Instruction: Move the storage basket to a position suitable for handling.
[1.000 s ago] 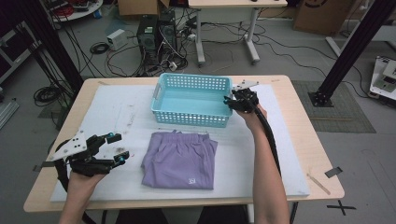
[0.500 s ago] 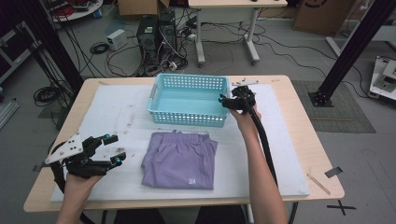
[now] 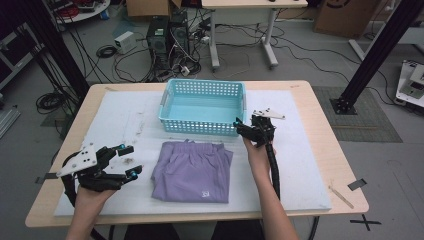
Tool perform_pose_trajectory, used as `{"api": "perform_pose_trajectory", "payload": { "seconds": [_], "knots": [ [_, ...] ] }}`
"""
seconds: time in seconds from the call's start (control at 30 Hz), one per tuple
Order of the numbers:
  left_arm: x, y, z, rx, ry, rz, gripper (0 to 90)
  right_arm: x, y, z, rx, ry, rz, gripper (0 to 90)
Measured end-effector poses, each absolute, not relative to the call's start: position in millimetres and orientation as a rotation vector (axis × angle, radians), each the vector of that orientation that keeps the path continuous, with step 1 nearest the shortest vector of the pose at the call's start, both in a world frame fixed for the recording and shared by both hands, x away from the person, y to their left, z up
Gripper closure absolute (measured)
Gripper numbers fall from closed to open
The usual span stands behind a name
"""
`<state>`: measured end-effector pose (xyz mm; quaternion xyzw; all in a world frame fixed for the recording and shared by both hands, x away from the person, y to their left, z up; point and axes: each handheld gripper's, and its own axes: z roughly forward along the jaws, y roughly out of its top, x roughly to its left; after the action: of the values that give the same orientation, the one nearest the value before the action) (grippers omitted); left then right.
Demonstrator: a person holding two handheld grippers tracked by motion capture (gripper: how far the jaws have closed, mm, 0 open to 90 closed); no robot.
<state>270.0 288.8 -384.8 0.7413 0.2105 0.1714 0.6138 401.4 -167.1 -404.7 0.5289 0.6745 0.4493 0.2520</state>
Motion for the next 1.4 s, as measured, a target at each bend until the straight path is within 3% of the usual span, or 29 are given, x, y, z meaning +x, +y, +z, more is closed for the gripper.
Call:
{"api": "perform_pose_trajectory", "payload": {
  "seconds": [0.17,0.2,0.27,0.53,0.77,0.9,0.93,0.97,1.0,1.13,1.17,1.4],
  "knots": [
    [270.7,286.2,-387.8,1.719,0.484,0.385,27.6,413.5,-172.2,-405.9,1.421,1.858,1.193,55.5],
    [270.7,286.2,-387.8,1.719,0.484,0.385,27.7,413.5,-172.2,-405.9,1.421,1.858,1.193,55.5],
    [271.0,285.5,-387.9,1.719,0.486,0.381,27.7,420.5,-171.5,-403.5,1.389,1.909,1.174,67.8],
    [269.9,284.4,-387.6,1.718,0.482,0.382,27.7,446.1,-174.3,-396.0,1.457,1.968,1.097,67.3],
    [271.5,284.1,-388.9,1.724,0.482,0.382,27.7,465.2,-176.9,-392.2,1.455,1.974,1.037,72.4],
    [271.5,284.4,-389.0,1.723,0.483,0.381,27.7,466.9,-176.2,-391.8,1.452,1.974,1.029,72.1],
    [271.6,285.0,-388.9,1.717,0.486,0.383,27.7,465.7,-176.6,-392.0,1.452,1.973,1.045,64.4],
    [271.6,285.0,-388.9,1.717,0.486,0.383,27.6,465.7,-176.6,-392.0,1.452,1.973,1.045,64.4],
    [271.9,285.4,-389.0,1.716,0.487,0.38,27.6,460.7,-176.1,-391.0,1.412,1.945,1.046,54.4],
    [272.8,285.4,-388.9,1.709,0.499,0.38,27.6,448.5,-177.9,-385.7,1.384,1.907,1.075,47.5],
    [273.7,285.3,-388.1,1.711,0.497,0.385,27.6,437.1,-180.5,-381.9,1.366,1.882,1.086,41.6],
    [275.9,283.7,-386.1,1.688,0.52,0.4,27.6,387.3,-195.7,-373.7,1.278,1.832,1.17,38.9]
  ]
}}
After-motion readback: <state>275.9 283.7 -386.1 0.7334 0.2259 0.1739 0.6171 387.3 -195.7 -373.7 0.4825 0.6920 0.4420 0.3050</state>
